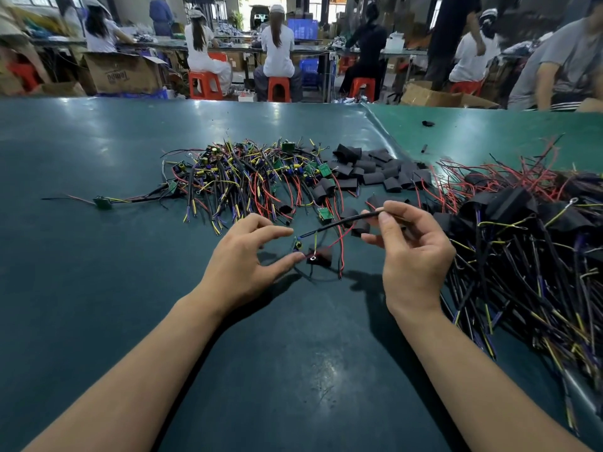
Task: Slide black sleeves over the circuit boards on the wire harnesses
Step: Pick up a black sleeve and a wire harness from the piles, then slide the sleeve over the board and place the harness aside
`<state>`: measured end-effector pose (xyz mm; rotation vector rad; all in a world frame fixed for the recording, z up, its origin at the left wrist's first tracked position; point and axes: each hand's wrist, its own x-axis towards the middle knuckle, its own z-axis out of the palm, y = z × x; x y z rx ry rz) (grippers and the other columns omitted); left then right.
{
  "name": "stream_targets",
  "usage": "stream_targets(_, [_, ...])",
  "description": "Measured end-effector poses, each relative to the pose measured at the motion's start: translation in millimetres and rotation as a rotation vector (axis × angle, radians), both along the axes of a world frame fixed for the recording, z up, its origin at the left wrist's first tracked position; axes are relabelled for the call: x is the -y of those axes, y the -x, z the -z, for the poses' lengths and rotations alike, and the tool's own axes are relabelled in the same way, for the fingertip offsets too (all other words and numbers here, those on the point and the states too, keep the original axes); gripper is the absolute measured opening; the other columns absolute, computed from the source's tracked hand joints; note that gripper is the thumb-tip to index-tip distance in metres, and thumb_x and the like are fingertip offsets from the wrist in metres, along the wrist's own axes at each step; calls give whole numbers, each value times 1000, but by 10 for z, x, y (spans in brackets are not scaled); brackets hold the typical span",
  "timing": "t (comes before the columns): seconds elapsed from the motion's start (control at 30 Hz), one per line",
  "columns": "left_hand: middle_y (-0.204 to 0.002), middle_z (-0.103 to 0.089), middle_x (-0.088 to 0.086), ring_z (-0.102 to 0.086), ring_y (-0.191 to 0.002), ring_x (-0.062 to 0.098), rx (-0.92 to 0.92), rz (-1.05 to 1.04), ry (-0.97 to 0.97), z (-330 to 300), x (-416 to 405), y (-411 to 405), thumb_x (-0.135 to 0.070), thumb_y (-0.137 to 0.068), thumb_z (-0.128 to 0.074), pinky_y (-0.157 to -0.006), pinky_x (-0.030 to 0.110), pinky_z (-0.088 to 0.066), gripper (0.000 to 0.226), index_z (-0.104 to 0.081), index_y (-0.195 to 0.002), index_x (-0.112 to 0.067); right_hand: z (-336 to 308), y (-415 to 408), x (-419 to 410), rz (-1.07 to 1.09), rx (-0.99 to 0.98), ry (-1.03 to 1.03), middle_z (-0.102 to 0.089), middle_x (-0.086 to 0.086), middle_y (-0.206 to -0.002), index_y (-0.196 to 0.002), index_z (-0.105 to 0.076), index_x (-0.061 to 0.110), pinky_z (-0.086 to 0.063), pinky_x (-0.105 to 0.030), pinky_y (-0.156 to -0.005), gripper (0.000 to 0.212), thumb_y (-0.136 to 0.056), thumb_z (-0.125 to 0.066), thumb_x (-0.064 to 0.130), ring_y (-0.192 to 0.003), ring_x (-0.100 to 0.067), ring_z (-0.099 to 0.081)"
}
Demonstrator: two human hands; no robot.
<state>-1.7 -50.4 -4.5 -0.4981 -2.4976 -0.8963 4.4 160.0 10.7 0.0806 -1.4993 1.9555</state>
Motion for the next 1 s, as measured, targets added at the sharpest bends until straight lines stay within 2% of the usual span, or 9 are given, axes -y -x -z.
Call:
stream_targets(0.07, [-105, -63, -9, -57, -99, 12, 70, 68, 22, -2, -3, -13, -54, -76, -70, -87, 29, -49, 56, -69, -122, -22, -13, 17, -26, -55, 81, 129, -70, -5, -83, -89, -70, 11, -57, -26, -56, 19, -90, -62, -7, -76, -22, -73])
stream_targets(0.17, [-97, -63, -18, -59, -94, 4, 68, 96, 38, -3, -2, -20, -44, -77, -79, -87, 29, -50, 49, -69, -121, -25, -31, 33, -66, -211, 201, 324, -73, -7, -79, -90, -70, 6, -55, -24, -53, 18, -88, -62, -9, -73, -23, -74])
stream_targets(0.3, [-87, -69, -13, -64, -75, 1, -36, 55, -140, 12, -2, 6, -29, -78, -81, -75, 25, -54, 33, -74, -108, -16, -28, 58, -55, -364, 262, 452, -71, -9, -81, -122, -53, 5, -56, -25, -58, 32, -91, -60, -3, -71, -20, -72])
stream_targets(0.4, [-89, -73, -9, -68, -77, 9, -116, -1, -369, 9, -26, 29, -14, -85, -76, -78, 28, -57, 20, -73, -104, -15, -8, 54, 10, -439, 351, 308, -73, -10, -84, -129, -49, 1, -56, -24, -58, 40, -93, -62, 11, -73, -19, -71])
stream_targets(0.57, [-101, -74, 0, -72, -89, 18, -213, 38, -555, 22, -35, 13, -14, -91, -68, -82, 38, -58, 13, -72, -103, -12, 33, 9, 61, -573, 411, -14, -75, -6, -87, -111, -68, 18, -49, -19, -50, 43, -73, -71, 38, -65, -16, -67])
stream_targets(0.7, [-87, -73, -7, -71, -77, 10, -120, 66, -634, 30, -89, 17, -16, -93, -64, -75, 26, -57, 9, -69, -100, -16, 46, -36, 57, -672, 393, -163, -74, -11, -102, -115, -69, 25, -50, -19, -53, 44, -72, -74, 32, -77, -23, -72])
stream_targets(0.8, [-82, -74, 1, -70, -67, 12, -13, 41, -684, 38, -115, 48, -12, -94, -63, -65, 23, -54, 10, -69, -98, -6, 32, -21, 14, -719, 381, -118, -75, -10, -102, -120, -67, 20, -48, -19, -52, 43, -78, -73, 29, -73, -22, -72])
stream_targets(0.87, [-81, -74, 3, -70, -63, 10, -31, -26, -745, 24, -91, 60, -10, -94, -63, -60, 20, -53, 6, -69, -95, -8, 8, -11, -2, -746, 414, -35, -74, -9, -99, -117, -67, 16, -47, -21, -51, 41, -85, -67, 42, -64, -20, -67])
stream_targets(1.0, [-74, -72, 3, -69, -58, 9, -49, -145, -883, -49, -70, 59, -17, -92, -66, -50, 20, -51, 10, -65, -83, -13, -26, -8, -12, -819, 480, 72, -72, -13, -104, -117, -66, 9, -45, -24, -51, 64, -85, -52, 63, -60, -20, -63])
